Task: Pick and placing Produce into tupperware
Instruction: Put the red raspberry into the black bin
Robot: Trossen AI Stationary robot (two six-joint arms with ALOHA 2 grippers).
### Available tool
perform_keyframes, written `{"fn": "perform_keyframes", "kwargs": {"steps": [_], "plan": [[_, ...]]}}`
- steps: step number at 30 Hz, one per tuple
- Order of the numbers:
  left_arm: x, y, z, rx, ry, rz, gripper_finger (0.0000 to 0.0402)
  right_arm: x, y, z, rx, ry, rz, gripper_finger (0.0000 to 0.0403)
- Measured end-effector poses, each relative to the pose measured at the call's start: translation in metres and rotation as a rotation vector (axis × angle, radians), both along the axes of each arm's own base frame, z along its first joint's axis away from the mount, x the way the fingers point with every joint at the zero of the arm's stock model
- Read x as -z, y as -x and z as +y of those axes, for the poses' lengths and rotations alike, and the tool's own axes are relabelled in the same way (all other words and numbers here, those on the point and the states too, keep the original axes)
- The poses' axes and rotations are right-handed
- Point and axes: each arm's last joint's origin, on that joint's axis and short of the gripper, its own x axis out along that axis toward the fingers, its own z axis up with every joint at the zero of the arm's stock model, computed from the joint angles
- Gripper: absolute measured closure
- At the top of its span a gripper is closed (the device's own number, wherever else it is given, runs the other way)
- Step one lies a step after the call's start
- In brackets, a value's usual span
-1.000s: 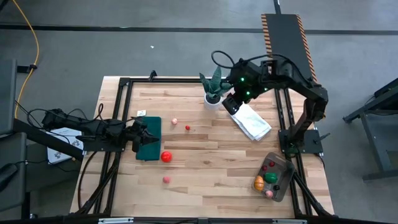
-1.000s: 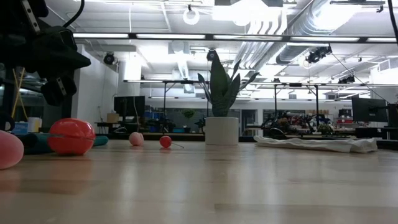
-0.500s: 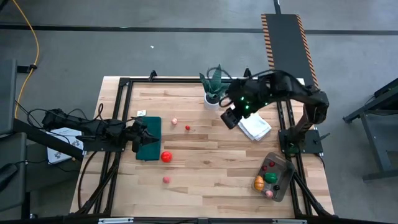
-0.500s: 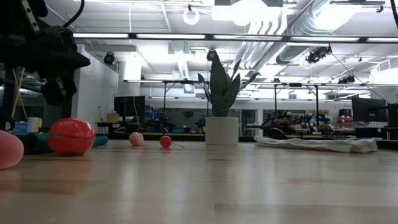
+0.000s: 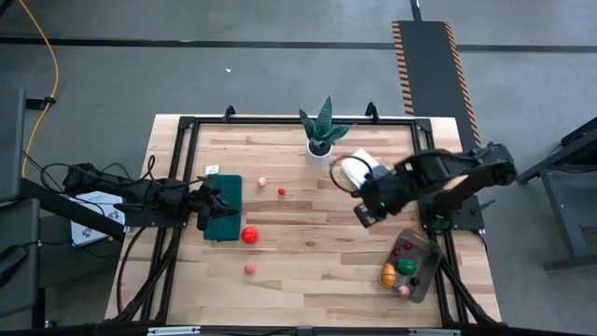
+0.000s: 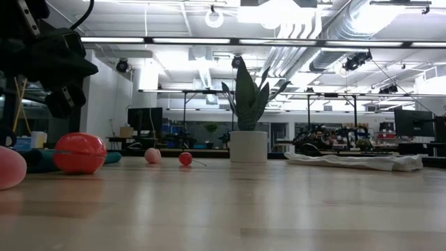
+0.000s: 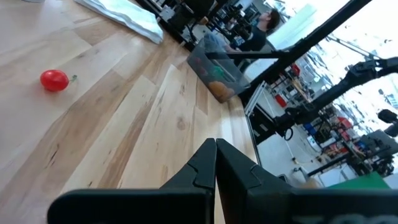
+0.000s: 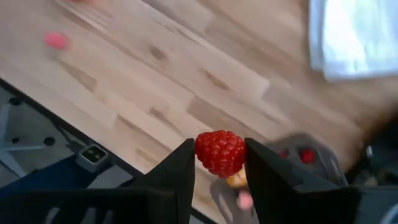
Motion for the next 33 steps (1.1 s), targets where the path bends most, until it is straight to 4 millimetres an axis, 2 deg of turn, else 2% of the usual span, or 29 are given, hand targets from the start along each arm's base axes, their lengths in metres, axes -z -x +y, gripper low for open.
{"fn": "perform_keyframes", "kwargs": {"steps": [7,15,33], "plan": [[0.000,0.000,0.000,0.005,-0.012,0.000,0.0401,0.013,0.032,0.025,0.106,-0.023,0.048,0.0290],[0.000,0.000,0.000,0.015,-0.011,-0.001,0.0401,0.023,0.059,0.047,0.191,-0.055,0.094,0.0290],[0.000,0.000,0.000,0.021,-0.037,-0.001,0.0401,0.027,0.097,0.093,0.351,-0.099,0.124,0.0290]]}}
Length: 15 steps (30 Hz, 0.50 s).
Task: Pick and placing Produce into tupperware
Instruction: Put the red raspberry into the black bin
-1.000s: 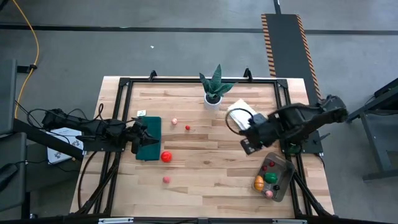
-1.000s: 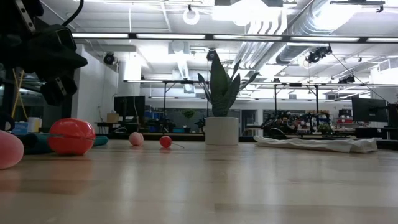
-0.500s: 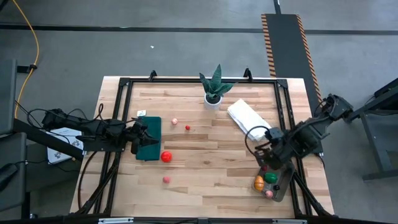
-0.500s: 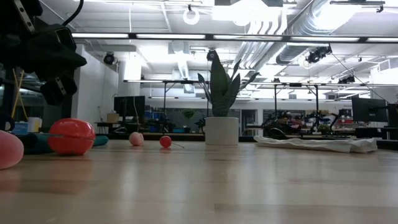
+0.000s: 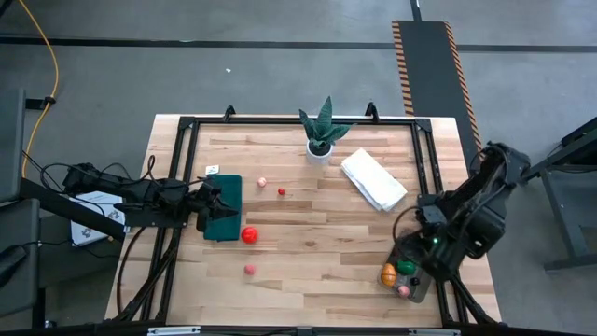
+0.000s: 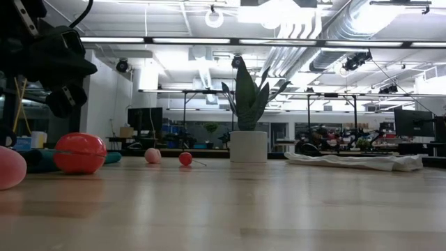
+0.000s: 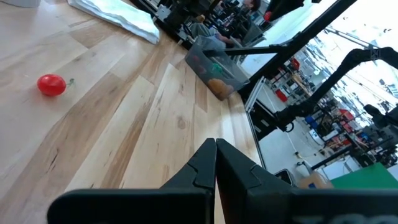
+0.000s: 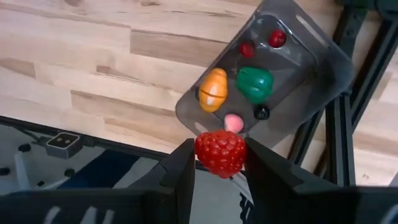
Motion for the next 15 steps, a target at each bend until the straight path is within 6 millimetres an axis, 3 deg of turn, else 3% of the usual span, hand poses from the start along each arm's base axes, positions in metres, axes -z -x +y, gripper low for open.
{"fn": "perform_keyframes", "kwargs": {"steps": [15], "plan": [[0.000,0.000,-0.001,0.039,0.007,0.001,0.0401,0.041,0.005,0.006,-0.004,0.086,0.128,0.0290]]}}
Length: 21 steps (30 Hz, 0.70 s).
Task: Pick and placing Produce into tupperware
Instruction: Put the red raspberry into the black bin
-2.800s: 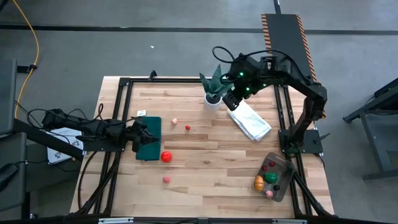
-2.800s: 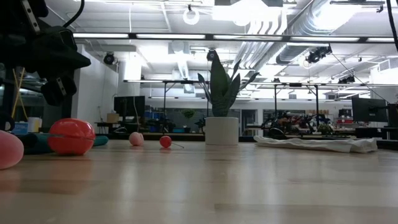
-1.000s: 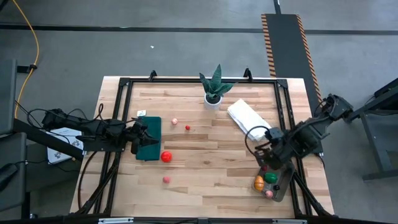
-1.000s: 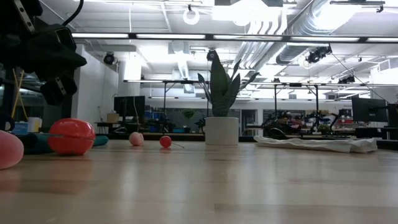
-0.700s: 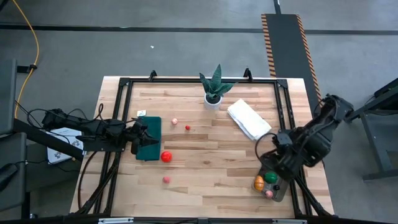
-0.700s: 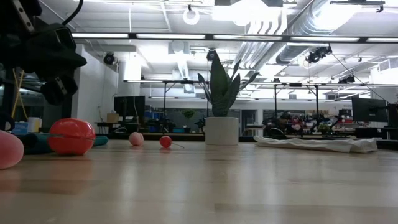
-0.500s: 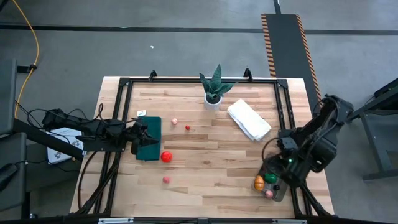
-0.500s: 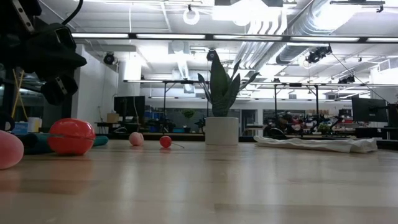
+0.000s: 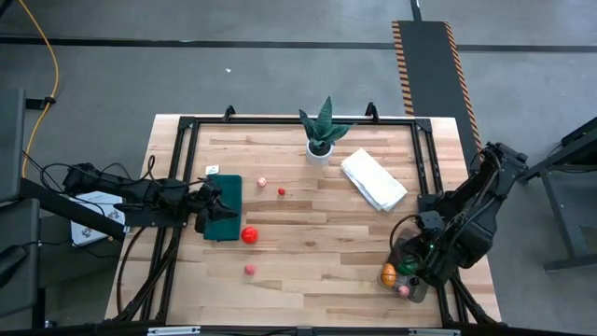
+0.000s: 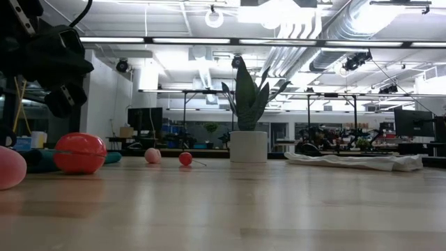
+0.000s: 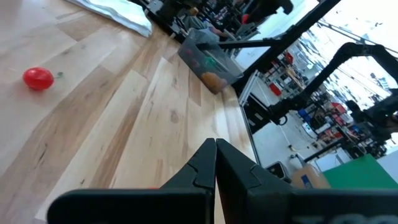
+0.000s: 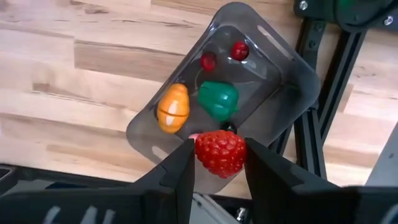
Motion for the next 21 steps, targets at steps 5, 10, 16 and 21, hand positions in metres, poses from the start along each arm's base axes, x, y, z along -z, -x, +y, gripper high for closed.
{"fn": "perform_keyframes", "kwargs": {"steps": [5,10,16,21], "plan": [[0.000,0.000,0.000,0.004,0.001,0.001,0.0401,0.015,-0.001,0.001,-0.006,0.012,0.014,0.0290],[0.000,0.000,0.000,0.003,0.004,0.001,0.0401,0.035,-0.003,0.005,-0.010,0.005,0.007,0.0290],[0.000,0.000,0.000,0.003,0.006,0.002,0.0401,0.061,-0.005,0.007,-0.016,-0.005,0.004,0.0290],[0.000,0.000,0.000,-0.001,0.026,0.004,0.0401,0.082,-0.005,0.008,-0.016,-0.024,-0.002,0.0290]]}}
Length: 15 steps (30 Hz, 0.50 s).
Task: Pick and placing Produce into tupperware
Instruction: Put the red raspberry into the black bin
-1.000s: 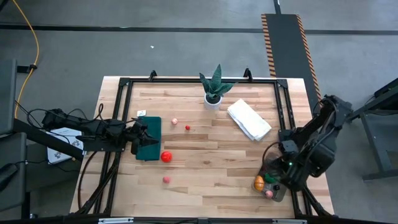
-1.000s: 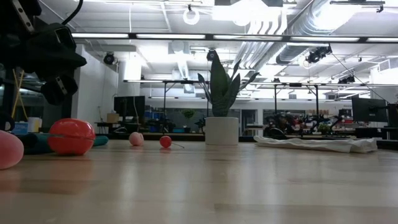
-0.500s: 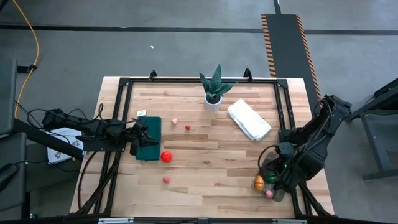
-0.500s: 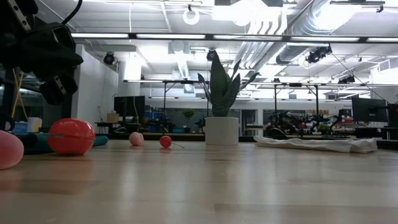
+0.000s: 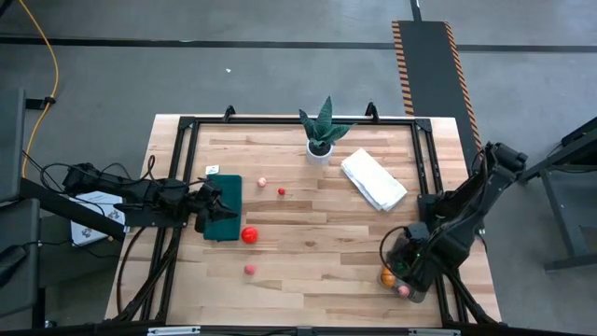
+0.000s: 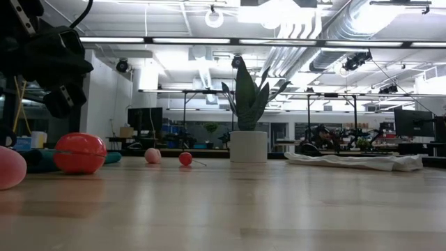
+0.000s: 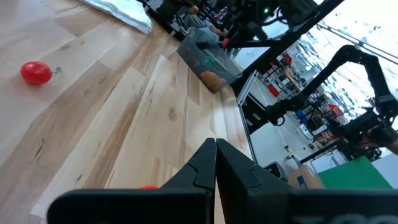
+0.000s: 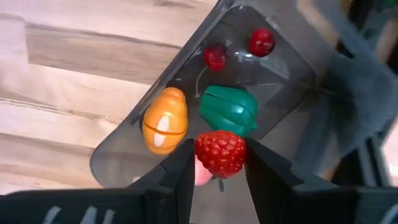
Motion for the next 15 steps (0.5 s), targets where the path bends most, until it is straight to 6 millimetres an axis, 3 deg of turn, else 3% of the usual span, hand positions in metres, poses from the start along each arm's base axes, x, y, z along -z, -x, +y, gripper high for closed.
{"fn": "perform_keyframes", "kwargs": {"steps": [9,15], "plan": [[0.000,0.000,0.000,-0.001,0.005,0.001,0.0401,0.033,0.005,-0.004,0.002,-0.064,0.004,0.0290],[0.000,0.000,0.000,-0.005,0.027,0.003,0.0401,0.034,0.014,-0.016,0.009,-0.089,-0.017,0.0290]]}}
